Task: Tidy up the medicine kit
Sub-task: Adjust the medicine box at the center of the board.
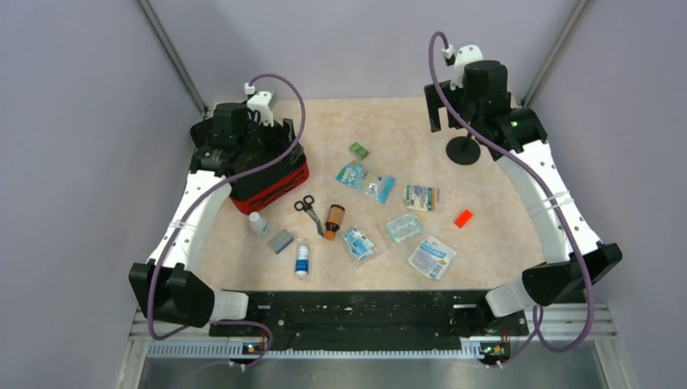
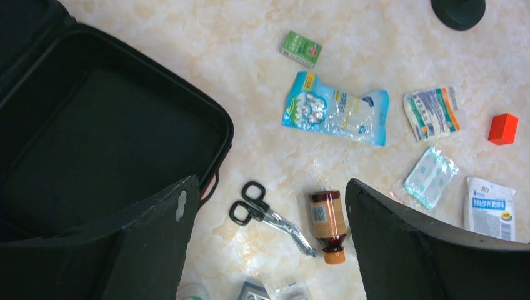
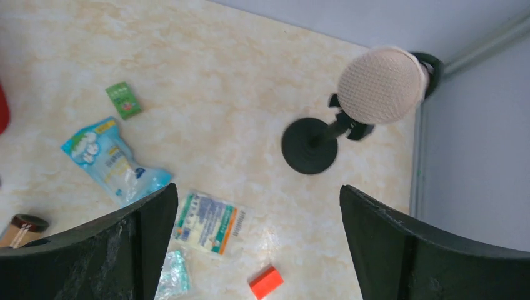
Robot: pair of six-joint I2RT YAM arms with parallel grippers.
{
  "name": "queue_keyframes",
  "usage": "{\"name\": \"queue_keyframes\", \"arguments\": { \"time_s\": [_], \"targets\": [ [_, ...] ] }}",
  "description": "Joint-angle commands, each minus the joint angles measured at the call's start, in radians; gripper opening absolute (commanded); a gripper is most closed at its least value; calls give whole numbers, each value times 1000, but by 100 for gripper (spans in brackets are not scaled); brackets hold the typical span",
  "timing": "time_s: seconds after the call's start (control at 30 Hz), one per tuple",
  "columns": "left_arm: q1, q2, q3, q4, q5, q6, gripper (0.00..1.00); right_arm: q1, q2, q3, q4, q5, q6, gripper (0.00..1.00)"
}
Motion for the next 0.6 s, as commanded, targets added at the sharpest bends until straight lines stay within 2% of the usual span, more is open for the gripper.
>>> {"name": "queue_keyframes", "arguments": {
  "time_s": [0.0, 0.17, 0.2, 0.37, 0.43, 0.57],
  "targets": [
    [0, 17, 9, -72, 9, 0, 90, 30, 69, 106, 24, -148, -29, 99],
    [1, 82, 18, -178, -27, 80, 89, 39, 139, 121, 78, -513, -105, 96],
    [1, 94, 18, -194, -35, 103, 88, 45, 155, 118, 94, -548, -106, 95],
    [6, 162, 9, -263, -106, 234, 87, 79, 249, 86, 108, -582, -142, 85],
    [18, 171, -13, -239, -120, 293, 87, 79, 267, 39, 104, -609, -199, 80],
    [50, 197, -18, -248, -43, 414, 82, 80, 293, -50, 109, -678, -290, 71]
  ]
}}
